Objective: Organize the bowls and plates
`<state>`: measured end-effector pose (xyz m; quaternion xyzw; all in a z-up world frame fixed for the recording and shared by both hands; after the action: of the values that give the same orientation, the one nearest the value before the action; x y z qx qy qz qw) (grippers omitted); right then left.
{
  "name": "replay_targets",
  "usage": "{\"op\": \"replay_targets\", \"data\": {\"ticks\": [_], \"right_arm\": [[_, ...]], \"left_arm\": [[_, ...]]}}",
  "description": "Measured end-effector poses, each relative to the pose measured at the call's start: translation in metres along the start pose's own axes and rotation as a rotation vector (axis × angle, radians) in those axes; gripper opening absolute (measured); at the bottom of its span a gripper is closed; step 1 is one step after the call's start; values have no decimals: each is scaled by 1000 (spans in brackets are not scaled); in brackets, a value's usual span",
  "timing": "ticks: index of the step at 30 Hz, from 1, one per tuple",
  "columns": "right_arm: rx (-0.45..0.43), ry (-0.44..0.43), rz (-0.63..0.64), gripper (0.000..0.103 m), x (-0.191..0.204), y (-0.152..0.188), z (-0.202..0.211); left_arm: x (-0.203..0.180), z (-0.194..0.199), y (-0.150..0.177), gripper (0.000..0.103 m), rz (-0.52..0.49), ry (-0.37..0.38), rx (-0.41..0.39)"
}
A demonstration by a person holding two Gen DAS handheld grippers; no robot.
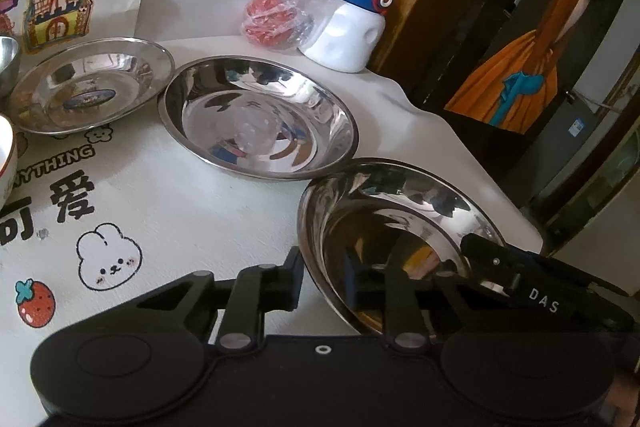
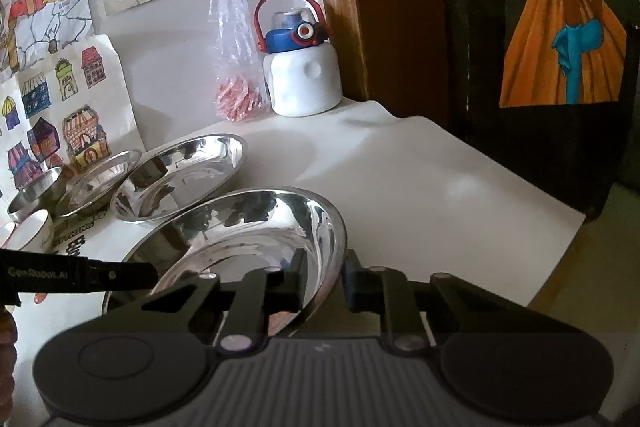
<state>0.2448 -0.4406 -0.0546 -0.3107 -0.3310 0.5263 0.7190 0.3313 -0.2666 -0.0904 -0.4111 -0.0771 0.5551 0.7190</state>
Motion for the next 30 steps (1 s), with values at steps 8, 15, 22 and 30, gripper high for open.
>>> {"op": "replay_targets", "data": {"ticks": [8,15,22,30], "right_arm": [[6,13,-5,21,-3,10,19],[-39,4,3,21,5,-3,29],[-87,-54,44,21,43,-37,3],[-91,-104,79,22,78,-67,-58]], "left_arm": [[-6,15,7,17,-22,10,-2],[-11,37,-5,17,-46,17,-56],[16,45,-37,17,-8,-46,-125],[62,30,-81,17,13,-142,-202]]}}
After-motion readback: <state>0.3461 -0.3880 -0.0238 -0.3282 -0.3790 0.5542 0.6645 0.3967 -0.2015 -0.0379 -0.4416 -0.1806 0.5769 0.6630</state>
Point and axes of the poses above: each gripper's, at about its wrist camera, not at the fingertips, and z roughly against the way its jaws point, x to its left, y to its underside, the point moved 8 cm from there along -z, roughly the way its jaws point, and after that the axes turned 1 degree about -x, right-handed, at the moved point
